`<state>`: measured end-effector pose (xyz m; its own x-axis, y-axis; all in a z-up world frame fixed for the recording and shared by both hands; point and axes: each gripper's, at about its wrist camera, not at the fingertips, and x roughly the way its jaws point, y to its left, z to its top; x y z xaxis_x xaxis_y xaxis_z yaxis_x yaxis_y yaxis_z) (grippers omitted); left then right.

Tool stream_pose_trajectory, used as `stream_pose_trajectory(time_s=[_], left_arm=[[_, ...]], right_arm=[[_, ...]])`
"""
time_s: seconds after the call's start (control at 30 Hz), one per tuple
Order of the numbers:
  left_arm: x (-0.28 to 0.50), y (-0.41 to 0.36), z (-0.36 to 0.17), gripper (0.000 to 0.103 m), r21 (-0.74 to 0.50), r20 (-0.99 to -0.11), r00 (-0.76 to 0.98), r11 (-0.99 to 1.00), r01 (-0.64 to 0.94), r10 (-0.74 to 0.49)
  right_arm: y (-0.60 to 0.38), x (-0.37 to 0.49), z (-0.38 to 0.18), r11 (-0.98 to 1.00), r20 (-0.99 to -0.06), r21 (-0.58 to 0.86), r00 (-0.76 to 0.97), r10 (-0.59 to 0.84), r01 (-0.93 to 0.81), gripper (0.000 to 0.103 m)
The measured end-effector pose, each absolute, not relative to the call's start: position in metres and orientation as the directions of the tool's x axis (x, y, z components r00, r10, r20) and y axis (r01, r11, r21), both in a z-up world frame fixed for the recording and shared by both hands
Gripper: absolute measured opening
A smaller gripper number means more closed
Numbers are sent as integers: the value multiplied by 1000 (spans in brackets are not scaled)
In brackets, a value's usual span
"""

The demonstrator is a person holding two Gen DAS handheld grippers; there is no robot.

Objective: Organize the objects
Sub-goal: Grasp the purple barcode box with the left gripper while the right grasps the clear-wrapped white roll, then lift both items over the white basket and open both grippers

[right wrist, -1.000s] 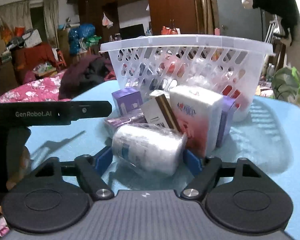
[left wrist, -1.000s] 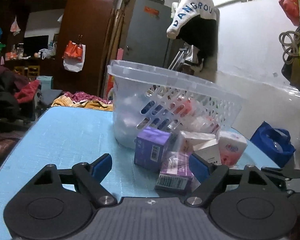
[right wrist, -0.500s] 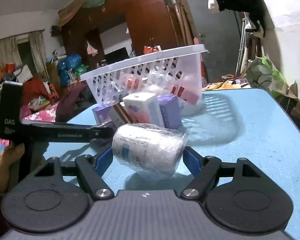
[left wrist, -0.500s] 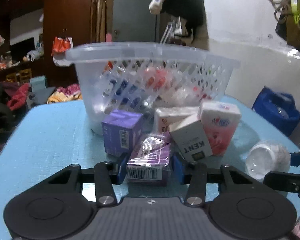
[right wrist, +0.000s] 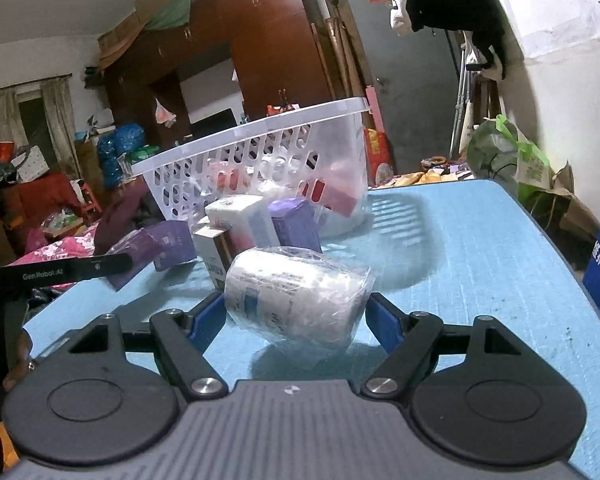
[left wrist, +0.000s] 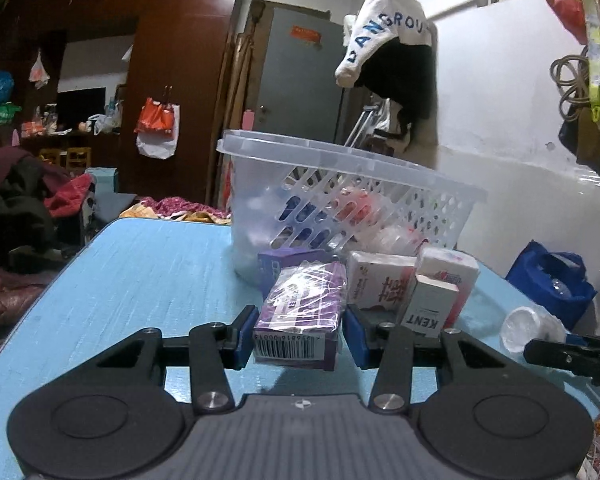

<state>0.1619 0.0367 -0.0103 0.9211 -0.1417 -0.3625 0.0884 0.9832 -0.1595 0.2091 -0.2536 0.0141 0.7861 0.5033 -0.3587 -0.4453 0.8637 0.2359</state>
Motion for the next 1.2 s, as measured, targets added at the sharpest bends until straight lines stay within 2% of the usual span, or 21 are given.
stream_pose_trajectory(time_s=[0.3, 0.43, 0.5, 0.63, 0.7, 0.8, 0.83, 0.87, 0.9, 0.93, 1.07, 1.2], left_arm=[[149, 42, -4, 50, -174, -298, 938, 976, 132, -180], [154, 47, 32, 50, -122, -230, 960, 983, 137, -162], [171, 48, 64, 50, -102, -193, 968, 984, 145, -162], [228, 42, 121, 50, -117, -212, 954, 975, 189, -210], [256, 35, 133, 50, -119, -243, 946, 974, 192, -216], [288, 23, 131, 51, -91, -288, 936, 979, 184, -203], [295, 21, 126, 55, -92, -302, 932, 980, 179, -199], [300, 19, 121, 65, -94, -318, 927, 980, 178, -199], [304, 19, 115, 91, -95, -340, 919, 979, 180, -202], [302, 22, 110, 97, -102, -344, 917, 979, 177, -202], [259, 38, 99, 97, -118, -248, 950, 979, 166, -191], [213, 51, 70, 97, -159, -242, 944, 969, 188, -223]], right_arm=[[-256, 210, 22, 859, -330, 221, 793, 511, -462, 79], [-264, 218, 50, 854, -272, 207, 810, 519, -478, 79], [-262, 230, 82, 858, -219, 160, 830, 513, -488, 79], [-234, 265, 142, 841, -180, 53, 823, 539, -539, 79], [-213, 290, 159, 850, -210, -11, 832, 513, -527, 79], [-194, 325, 159, 840, -266, -28, 814, 517, -542, 80], [-190, 333, 156, 843, -275, -29, 815, 510, -537, 80], [-187, 337, 152, 852, -265, -38, 827, 495, -522, 85], [-186, 337, 148, 861, -253, -56, 842, 477, -505, 93], [-186, 335, 145, 869, -250, -71, 852, 461, -491, 103], [-211, 308, 132, 859, -258, 3, 829, 496, -512, 103], [-236, 275, 109, 850, -261, 87, 811, 523, -520, 103]])
